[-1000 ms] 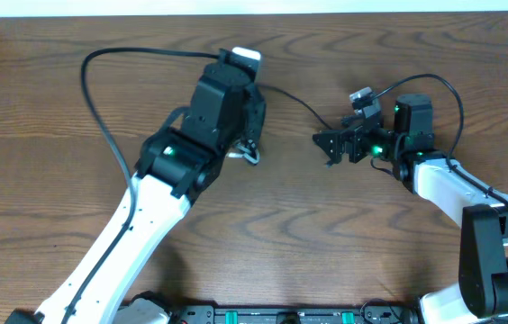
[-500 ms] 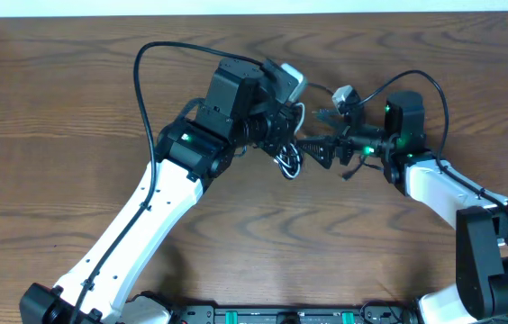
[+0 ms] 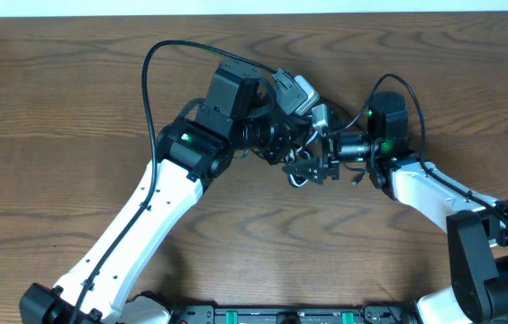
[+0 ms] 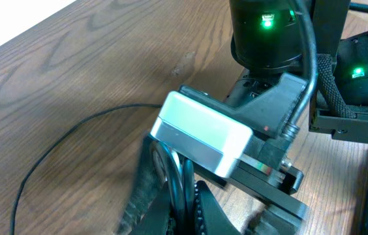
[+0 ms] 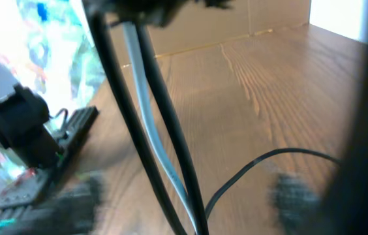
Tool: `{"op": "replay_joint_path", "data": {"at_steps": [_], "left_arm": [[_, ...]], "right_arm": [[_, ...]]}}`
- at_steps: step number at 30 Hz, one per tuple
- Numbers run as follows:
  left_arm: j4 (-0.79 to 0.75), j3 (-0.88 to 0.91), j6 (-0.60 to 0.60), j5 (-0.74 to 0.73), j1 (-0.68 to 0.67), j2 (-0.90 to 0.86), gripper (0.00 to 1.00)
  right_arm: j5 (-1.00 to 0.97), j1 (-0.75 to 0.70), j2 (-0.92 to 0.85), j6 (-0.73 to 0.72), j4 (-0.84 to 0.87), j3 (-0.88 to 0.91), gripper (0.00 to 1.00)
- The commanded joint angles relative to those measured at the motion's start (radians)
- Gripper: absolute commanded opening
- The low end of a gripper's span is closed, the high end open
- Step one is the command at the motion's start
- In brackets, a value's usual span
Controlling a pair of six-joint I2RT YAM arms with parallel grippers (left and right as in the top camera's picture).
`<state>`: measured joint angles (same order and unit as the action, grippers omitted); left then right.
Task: Untangle cables
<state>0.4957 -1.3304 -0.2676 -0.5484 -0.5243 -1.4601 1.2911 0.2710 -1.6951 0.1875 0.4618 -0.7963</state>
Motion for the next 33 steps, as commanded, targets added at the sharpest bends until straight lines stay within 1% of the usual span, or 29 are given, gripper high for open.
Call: {"op": "replay_joint_path", "data": {"at_steps": [1, 2, 5, 7, 8, 9, 11, 12, 14, 18, 23, 30, 33], "left_arm": [[-0.003, -0.02, -0.028, -0.027, 0.004, 0.003, 0.07], [-0.003, -0.02, -0.028, -0.027, 0.004, 0.003, 0.07], [-0.003, -0.02, -0.028, -0.027, 0.004, 0.003, 0.07], [-0.002, -0.02, -0.027, -0.027, 0.004, 0.003, 0.08], [0.002, -0.02, -0.027, -0.027, 0.004, 0.003, 0.17], [0.018, -0.02, -0.027, -0.027, 0.004, 0.003, 0.62], [0.039, -0.02, -0.027, -0.027, 0.004, 0.003, 0.85], [0.045, -0.02, -0.027, -0.024, 0.004, 0.003, 0.87], [0.058, -0.02, -0.027, 0.017, 0.004, 0.003, 0.88], [0.084, -0.02, -0.027, 0.074, 0.004, 0.003, 0.88], [0.102, -0.02, -0.027, 0.074, 0.004, 0.003, 0.88], [0.102, -0.02, -0.027, 0.074, 0.004, 0.003, 0.88], [0.102, -0.02, -0.027, 0.074, 0.004, 0.003, 0.88]], "right_arm": [[0.031, 0.008, -0.005, 0.031, -0.002, 0.0, 0.06], [0.017, 0.008, -0.005, 0.031, -0.002, 0.0, 0.01], [0.016, 0.007, -0.005, 0.03, -0.001, 0.0, 0.01], [-0.031, 0.007, -0.005, -0.004, -0.001, 0.0, 0.01], [-0.077, 0.007, -0.005, -0.04, -0.001, 0.0, 0.01], [-0.204, 0.003, -0.005, -0.132, -0.001, 0.0, 0.01], [-0.376, -0.008, -0.005, -0.265, -0.002, 0.0, 0.01], [-0.432, -0.013, -0.005, -0.308, -0.001, 0.0, 0.01], [-0.645, -0.045, -0.005, -0.491, -0.006, 0.0, 0.01], [-0.835, -0.088, -0.005, -0.732, -0.036, 0.0, 0.01], [-0.92, -0.113, -0.005, -0.93, -0.082, 0.0, 0.01], [-0.99, -0.122, -0.005, -1.146, -0.138, 0.0, 0.01], [-0.956, -0.122, -0.005, -1.164, -0.076, 0.0, 0.01]]}}
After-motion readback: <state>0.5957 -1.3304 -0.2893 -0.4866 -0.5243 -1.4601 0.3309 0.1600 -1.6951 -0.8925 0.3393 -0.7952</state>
